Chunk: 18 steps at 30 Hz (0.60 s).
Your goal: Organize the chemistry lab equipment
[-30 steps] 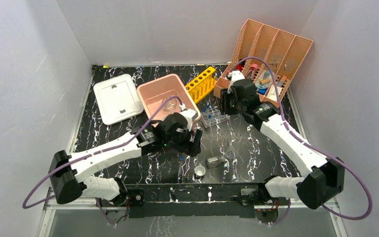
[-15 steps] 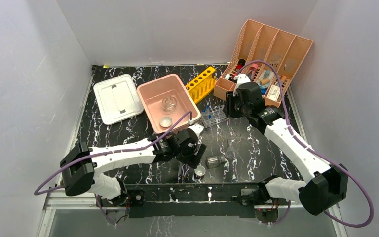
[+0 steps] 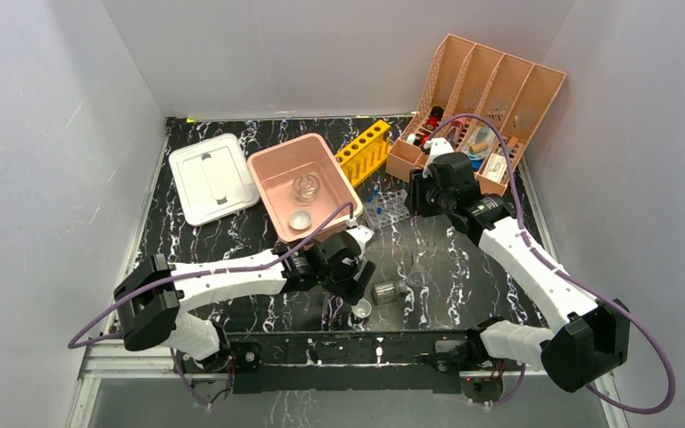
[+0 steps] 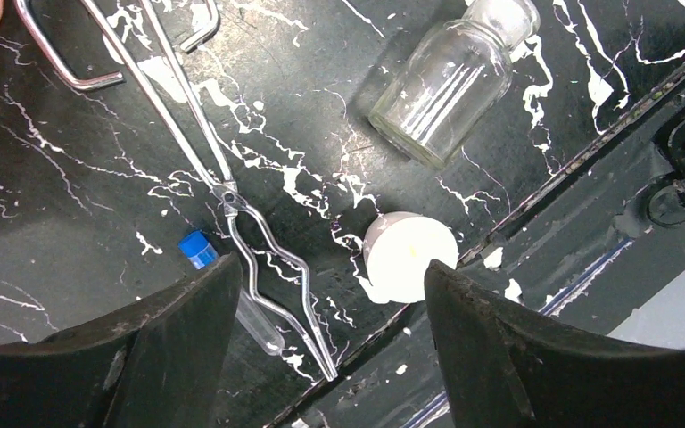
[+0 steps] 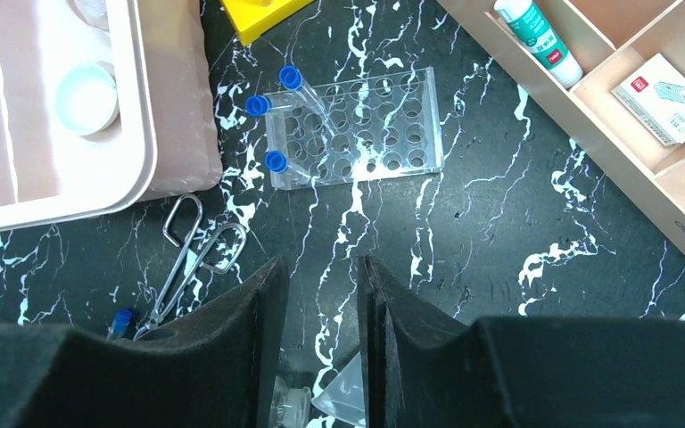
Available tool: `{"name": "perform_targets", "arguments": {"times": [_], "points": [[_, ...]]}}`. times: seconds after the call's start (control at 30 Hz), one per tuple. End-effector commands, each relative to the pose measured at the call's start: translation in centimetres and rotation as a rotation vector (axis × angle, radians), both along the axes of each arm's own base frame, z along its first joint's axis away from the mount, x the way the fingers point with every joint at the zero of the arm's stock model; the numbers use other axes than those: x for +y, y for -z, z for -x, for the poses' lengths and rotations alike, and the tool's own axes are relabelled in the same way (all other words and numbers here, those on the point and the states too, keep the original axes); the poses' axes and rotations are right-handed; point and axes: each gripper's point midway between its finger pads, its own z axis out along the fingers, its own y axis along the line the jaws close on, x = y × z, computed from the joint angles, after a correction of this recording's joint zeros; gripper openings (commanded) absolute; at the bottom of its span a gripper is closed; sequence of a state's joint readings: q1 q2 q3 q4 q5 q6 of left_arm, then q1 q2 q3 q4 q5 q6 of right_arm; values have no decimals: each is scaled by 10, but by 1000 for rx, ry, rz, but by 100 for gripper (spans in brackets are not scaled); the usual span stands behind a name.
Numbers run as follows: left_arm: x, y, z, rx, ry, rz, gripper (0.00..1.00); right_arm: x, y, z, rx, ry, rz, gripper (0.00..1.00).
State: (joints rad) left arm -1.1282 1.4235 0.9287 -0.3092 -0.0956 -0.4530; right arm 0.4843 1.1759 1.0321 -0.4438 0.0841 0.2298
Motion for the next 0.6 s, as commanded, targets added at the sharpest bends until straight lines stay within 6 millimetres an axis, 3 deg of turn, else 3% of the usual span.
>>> {"name": "perform_targets", "arguments": {"times": [0.0,0.57], "points": [[-7,3,2,5,37,7,70,0,-22,-7,-77,-1,-26,45],[-10,29,19,69,71,-15,69,-1,-20,-10,-74,-1,-19,45]]}}
